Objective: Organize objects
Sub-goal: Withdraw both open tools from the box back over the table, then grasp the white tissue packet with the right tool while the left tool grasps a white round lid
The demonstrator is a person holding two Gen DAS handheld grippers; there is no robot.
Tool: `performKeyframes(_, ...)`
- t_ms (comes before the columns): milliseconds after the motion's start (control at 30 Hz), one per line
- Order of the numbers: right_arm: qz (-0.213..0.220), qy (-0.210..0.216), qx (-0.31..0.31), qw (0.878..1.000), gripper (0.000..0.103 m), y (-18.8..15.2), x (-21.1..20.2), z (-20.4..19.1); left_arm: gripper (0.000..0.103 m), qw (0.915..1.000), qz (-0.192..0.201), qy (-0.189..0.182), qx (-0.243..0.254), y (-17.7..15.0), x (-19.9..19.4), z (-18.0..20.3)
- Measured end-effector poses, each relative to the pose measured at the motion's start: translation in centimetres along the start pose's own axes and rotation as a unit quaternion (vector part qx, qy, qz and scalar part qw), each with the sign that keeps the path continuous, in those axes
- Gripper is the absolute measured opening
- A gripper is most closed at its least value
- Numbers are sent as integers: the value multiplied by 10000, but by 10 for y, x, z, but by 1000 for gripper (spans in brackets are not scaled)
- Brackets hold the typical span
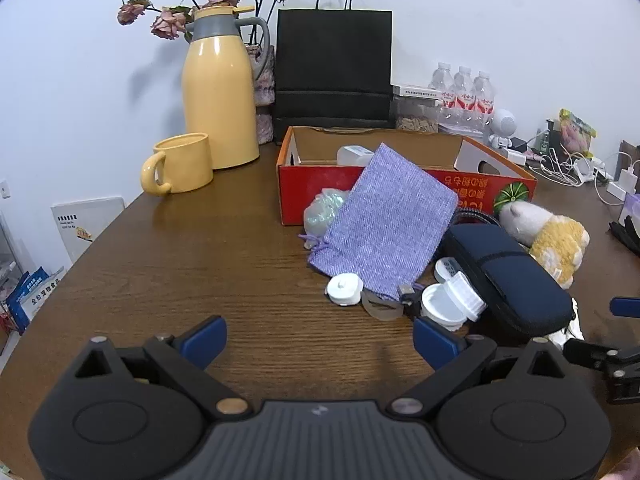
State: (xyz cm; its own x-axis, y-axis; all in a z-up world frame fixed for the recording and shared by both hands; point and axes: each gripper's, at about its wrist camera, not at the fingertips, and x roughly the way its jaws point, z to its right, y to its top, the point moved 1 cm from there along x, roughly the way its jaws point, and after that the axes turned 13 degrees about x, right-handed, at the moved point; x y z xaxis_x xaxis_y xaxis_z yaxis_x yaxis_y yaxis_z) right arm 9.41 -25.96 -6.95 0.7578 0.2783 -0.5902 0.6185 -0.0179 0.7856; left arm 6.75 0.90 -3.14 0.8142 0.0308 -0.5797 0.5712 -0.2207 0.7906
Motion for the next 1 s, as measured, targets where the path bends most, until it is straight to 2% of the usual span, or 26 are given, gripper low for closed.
performKeyframes(200,-209,167,105,9996,103,11,21,-1,100,10000,-20,-26,-26,-2,-2,0)
performKeyframes(267,-293,235,92,9993,100,13,28,-3,100,10000,-20,-43,-38,-2,-2,0)
performKeyframes(367,-185,227,-30,9996,85,12,33,-9,100,9999,-28,-88,-72,-2,-1,1)
performKeyframes(400,-139,278,-44,9995,71,12,31,-10,100,9999,-28,-123,-70,-2,0,2)
performKeyframes(567,-44,427,27,9991,66,11,26,-4,99,9993,-58,-354,141,-1,9,21)
performKeyframes(767,113,326,-41,9994,64,7,17,0,88,9990,-146,-408,142,6,26,41)
performKeyframes(867,142,311,-34,9994,64,6,14,4,87,9986,20,-470,233,12,26,49)
performKeyframes(1000,179,315,-34,9993,64,7,12,7,87,9967,185,-464,642,22,27,65)
